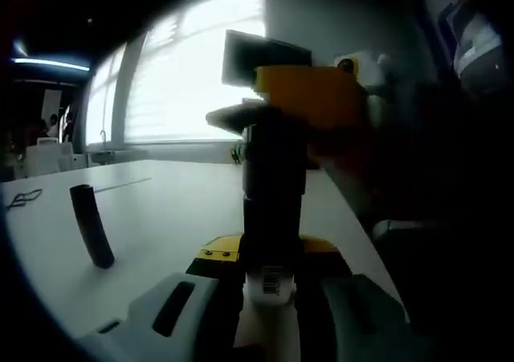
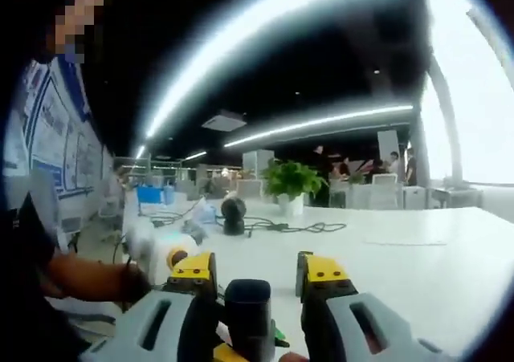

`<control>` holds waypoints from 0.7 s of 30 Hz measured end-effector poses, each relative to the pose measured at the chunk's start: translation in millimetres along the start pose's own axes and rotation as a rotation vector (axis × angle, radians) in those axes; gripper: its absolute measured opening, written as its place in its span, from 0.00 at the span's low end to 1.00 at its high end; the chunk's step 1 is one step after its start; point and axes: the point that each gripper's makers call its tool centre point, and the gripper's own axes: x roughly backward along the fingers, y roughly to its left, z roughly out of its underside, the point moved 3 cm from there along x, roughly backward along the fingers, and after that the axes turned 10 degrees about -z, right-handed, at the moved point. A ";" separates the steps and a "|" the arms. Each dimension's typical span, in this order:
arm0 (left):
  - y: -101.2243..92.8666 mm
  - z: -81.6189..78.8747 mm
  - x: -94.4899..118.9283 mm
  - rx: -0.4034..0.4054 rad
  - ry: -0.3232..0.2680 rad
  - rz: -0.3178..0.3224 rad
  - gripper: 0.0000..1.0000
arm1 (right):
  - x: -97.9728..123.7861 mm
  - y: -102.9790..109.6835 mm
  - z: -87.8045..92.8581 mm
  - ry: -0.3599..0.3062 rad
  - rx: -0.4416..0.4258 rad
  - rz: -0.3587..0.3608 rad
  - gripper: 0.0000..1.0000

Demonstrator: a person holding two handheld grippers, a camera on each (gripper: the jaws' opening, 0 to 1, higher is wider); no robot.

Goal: Pick up cosmetic bottle twist off cap place on table pick up cap screw tight cap place on table

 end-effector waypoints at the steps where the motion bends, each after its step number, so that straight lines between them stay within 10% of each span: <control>1: -0.1 0.1 0.0 0.002 0.000 0.000 0.14 | 0.0 -1.4 -0.9 0.004 -0.012 -0.015 0.36; 21: 1.2 1.4 -1.3 0.010 -0.001 0.014 0.14 | -7.0 1.4 14.9 0.092 0.003 -0.416 0.36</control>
